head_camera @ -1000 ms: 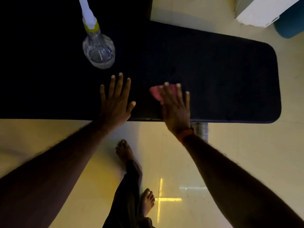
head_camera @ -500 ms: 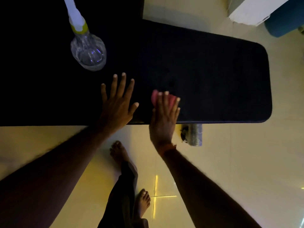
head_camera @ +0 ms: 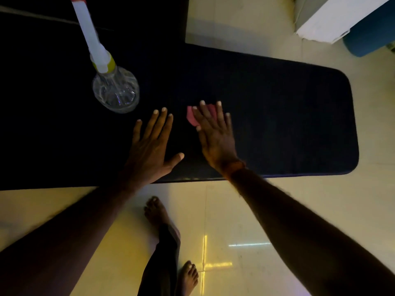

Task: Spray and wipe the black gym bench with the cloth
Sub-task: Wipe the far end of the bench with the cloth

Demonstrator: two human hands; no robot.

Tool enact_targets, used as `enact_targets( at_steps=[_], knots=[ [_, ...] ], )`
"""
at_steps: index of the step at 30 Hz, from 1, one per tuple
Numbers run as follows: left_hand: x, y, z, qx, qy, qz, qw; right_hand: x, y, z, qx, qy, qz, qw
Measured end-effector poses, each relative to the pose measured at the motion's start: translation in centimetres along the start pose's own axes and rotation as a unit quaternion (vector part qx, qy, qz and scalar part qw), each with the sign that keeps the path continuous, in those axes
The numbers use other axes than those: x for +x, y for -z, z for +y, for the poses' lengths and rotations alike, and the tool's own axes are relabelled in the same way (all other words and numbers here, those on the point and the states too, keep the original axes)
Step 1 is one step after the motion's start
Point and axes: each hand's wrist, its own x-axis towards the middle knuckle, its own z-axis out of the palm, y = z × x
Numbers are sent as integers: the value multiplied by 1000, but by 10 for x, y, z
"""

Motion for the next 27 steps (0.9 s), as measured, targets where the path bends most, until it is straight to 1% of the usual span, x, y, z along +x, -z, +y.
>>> enact_targets(
  at_steps=[1, 2, 4, 5, 6, 7, 8, 9, 10, 11, 12, 13, 14, 15, 16, 17, 18, 19, 21, 22, 23, 24, 25, 27],
  knots=[
    [-1, 0, -1, 1, 2, 5, 1000, 11, 4, 13, -26, -16, 0, 1000],
    [-1, 0, -2, 5, 2, 7, 1000, 27, 9, 22, -35, -60, 14, 998],
    [1, -1, -3, 15, -1, 2, 1000, 57, 14, 24, 4, -172, 41, 984],
    [1, -1, -3, 19, -3, -4, 1000, 62, 12, 14, 31, -195, 49, 979],
    [1, 0, -3, 21, -3, -6, 1000, 55, 8, 2, 46, -180, 53, 981],
    [1, 1, -4, 19, -1, -6, 1000, 38, 2, -10, 46, -130, 48, 989],
    [0, 2, -4, 14, 1, -6, 1000, 11, -3, -20, 35, -59, 23, 997],
    [-1, 4, -3, 10, 1, -4, 1000, -19, -3, -23, 14, 15, -6, 1000],
    [-1, 5, -3, 5, 1, -2, 1000, -43, 1, -20, -6, 71, -35, 997],
    [-2, 7, -2, 1, 2, 1, 1000, -53, 6, -8, -21, 108, -54, 992],
    [-2, 7, -1, -3, 4, 1, 1000, -50, 11, 5, -27, 122, -59, 990],
    [-1, 8, -1, -5, 6, -2, 1000, -38, 15, 15, -35, 100, -58, 993],
    [0, 8, 0, -5, 8, -6, 1000, -26, 18, 19, -32, 47, -53, 997],
    [0, 7, 1, -6, 11, -9, 1000, -14, 19, 18, -14, -26, -43, 999],
    [0, 7, 2, -8, 15, -10, 1000, -6, 18, 12, 19, -97, -29, 995],
    [-1, 6, 3, -9, 21, -10, 1000, -5, 13, 0, 50, -140, -13, 989],
    [-3, 7, 5, -14, 26, -11, 1000, -11, 9, -14, 69, -149, -3, 986],
    [-4, 7, 7, -20, 31, -13, 999, -22, 5, -25, 76, -122, -10, 990],
    [-7, 9, 12, -34, 41, -19, 998, -46, 8, -31, 100, -26, -50, 993],
    [-8, 10, 16, -39, 49, -21, 998, -54, 14, -26, 125, 5, -56, 991],
    [-8, 11, 19, -46, 61, -22, 997, -59, 19, -19, 153, 5, -41, 987],
    [-7, 12, 24, -57, 75, -20, 995, -60, 25, -14, 173, -30, -18, 984],
    [-8, 13, 29, -71, 90, -8, 993, -60, 31, -9, 182, -89, -1, 979],
    [-8, 15, 43, -88, 121, 40, 988, -55, 38, -4, 198, -204, -1, 959]
  ],
)
